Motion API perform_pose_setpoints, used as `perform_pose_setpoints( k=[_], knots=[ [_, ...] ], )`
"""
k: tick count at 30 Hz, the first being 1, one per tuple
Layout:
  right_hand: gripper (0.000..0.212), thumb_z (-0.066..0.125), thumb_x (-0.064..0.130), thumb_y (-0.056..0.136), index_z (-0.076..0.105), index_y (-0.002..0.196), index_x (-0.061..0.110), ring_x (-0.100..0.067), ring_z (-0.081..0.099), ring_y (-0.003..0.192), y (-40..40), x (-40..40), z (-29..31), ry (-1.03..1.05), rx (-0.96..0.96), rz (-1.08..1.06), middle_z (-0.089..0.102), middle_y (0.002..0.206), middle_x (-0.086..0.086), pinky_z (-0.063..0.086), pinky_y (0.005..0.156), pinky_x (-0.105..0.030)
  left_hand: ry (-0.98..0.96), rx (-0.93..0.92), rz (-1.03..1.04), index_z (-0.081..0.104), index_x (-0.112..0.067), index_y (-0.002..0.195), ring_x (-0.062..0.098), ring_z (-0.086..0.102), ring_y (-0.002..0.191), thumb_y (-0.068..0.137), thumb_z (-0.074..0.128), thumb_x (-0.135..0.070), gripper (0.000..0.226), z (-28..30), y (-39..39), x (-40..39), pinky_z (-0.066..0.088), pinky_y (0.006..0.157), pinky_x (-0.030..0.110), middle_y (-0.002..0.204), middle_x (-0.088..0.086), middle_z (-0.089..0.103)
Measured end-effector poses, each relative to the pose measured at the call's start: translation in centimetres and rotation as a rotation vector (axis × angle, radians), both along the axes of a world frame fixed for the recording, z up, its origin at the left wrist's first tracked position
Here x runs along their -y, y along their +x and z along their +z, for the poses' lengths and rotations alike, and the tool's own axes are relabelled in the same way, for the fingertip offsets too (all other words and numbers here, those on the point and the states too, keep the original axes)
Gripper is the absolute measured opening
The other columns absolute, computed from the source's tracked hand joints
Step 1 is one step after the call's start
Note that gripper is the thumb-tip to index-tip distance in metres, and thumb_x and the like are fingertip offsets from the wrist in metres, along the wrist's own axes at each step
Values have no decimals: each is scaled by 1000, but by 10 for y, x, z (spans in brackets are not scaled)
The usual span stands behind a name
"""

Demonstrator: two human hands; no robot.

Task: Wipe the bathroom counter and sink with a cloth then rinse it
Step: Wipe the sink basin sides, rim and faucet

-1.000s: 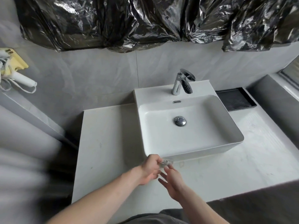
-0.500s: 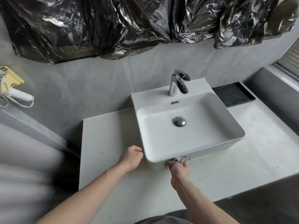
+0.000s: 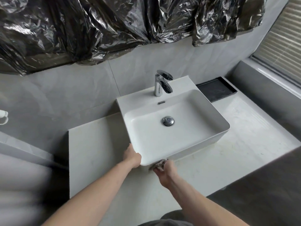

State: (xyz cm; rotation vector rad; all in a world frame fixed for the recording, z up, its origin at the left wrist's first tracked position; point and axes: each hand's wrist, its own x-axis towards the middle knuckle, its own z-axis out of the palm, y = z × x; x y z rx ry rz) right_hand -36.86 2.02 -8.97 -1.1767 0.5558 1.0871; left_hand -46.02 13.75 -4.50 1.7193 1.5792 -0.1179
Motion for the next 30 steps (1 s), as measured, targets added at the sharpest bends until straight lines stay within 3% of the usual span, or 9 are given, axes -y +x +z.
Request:
perform_pose_setpoints(
  k=[3,7,10,14,17,21,24,27,30],
  knots=[
    [28,33,-7,63,52,71,13,-27,47,58,58,12,-12,-86,100,-73,47,70,-15,47,62,-33,21,21,11,53,-9,132,32,55,127,90,49,-6,42,-1,1,0,45,102,33,137,11,59],
    [22,34,-1,58,49,63,14,-27,45,56,103,23,-8,-146,114,-100,46,62,-12,44,64,-33,15,24,28,52,-9,133,33,55,126,87,51,-7,47,-5,2,-1,47,102,34,137,13,59],
    [32,27,-2,78,41,59,20,-20,36,49,77,11,-2,-85,46,-124,38,56,-4,37,56,-25,16,39,46,53,-10,132,33,56,124,85,51,-7,47,-5,2,-1,48,101,34,134,12,61],
    [28,24,-6,68,38,61,18,-18,31,48,26,-1,4,6,-90,-43,36,54,-3,29,58,-26,27,33,52,55,-11,130,32,57,123,86,51,-7,45,-7,4,-1,48,100,35,133,11,62],
    [26,33,-6,71,49,61,13,-21,39,54,38,7,13,6,-129,20,43,60,-7,39,60,-29,35,17,48,55,-11,131,33,57,123,85,52,-7,46,-11,4,-3,49,100,36,132,12,63],
    [19,44,-5,58,45,67,12,-23,38,59,106,26,19,-39,-21,52,39,67,-10,40,64,-34,63,1,63,57,-13,131,32,61,118,83,52,-6,49,-15,6,-3,52,96,37,129,11,65],
    [26,43,-9,64,44,77,14,-24,42,63,184,46,16,-103,71,40,39,73,-8,46,61,-35,78,-31,105,56,-11,132,33,59,119,83,49,-2,51,-16,12,0,51,96,36,130,12,65],
    [28,35,-14,83,47,82,12,-24,46,68,251,66,18,-134,156,25,43,76,-10,53,61,-36,98,-70,143,54,-9,135,35,58,120,84,46,1,53,-17,20,3,51,96,36,133,13,63],
    [40,32,-21,83,51,86,14,-21,46,65,261,70,25,-96,188,93,47,76,-10,52,59,-31,127,-127,184,52,-7,138,36,56,124,85,46,3,54,-17,25,5,49,98,37,137,15,60]
  ],
)
